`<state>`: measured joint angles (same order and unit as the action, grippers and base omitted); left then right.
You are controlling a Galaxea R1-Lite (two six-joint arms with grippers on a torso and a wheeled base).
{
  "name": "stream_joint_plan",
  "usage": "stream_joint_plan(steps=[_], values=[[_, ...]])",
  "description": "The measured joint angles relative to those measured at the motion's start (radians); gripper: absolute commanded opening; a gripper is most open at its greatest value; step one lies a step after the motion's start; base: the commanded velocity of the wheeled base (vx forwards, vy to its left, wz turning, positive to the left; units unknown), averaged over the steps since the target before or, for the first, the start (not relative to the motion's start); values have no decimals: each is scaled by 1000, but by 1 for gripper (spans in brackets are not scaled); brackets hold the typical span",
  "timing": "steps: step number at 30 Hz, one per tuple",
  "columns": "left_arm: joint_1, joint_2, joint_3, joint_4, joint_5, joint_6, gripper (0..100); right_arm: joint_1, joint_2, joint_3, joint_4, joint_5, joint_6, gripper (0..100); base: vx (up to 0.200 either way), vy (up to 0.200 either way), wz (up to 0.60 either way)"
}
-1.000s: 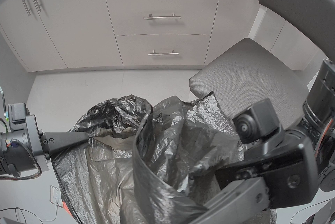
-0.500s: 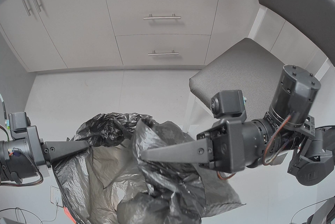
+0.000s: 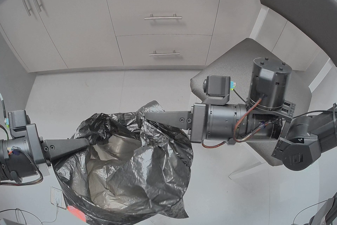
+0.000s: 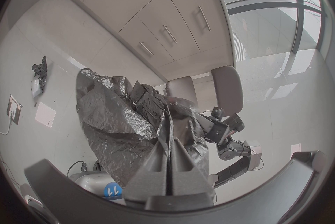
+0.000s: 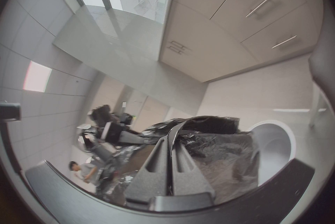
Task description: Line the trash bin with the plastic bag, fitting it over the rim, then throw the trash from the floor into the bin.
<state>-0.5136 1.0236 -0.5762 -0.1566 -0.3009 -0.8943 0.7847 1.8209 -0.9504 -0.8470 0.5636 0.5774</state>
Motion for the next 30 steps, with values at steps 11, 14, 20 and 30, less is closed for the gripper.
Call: stream_joint_plan(steps=[11, 14, 20, 30], values=[[-9, 17, -4, -63, -13, -1, 0, 22, -4, -216, 421, -416, -132, 0, 0, 0, 0], [-16, 32, -7, -79, -30, 0, 0, 20, -32, -258, 471, -417, -161, 0, 0, 0, 0], [-24, 109, -7, -166, -40, 0, 0, 13, -92, -282, 534, -430, -176, 0, 0, 0, 0], [-34, 265, 8, -238, -31, -7, 0, 48, -154, -204, 552, -497, -176, 0, 0, 0, 0]])
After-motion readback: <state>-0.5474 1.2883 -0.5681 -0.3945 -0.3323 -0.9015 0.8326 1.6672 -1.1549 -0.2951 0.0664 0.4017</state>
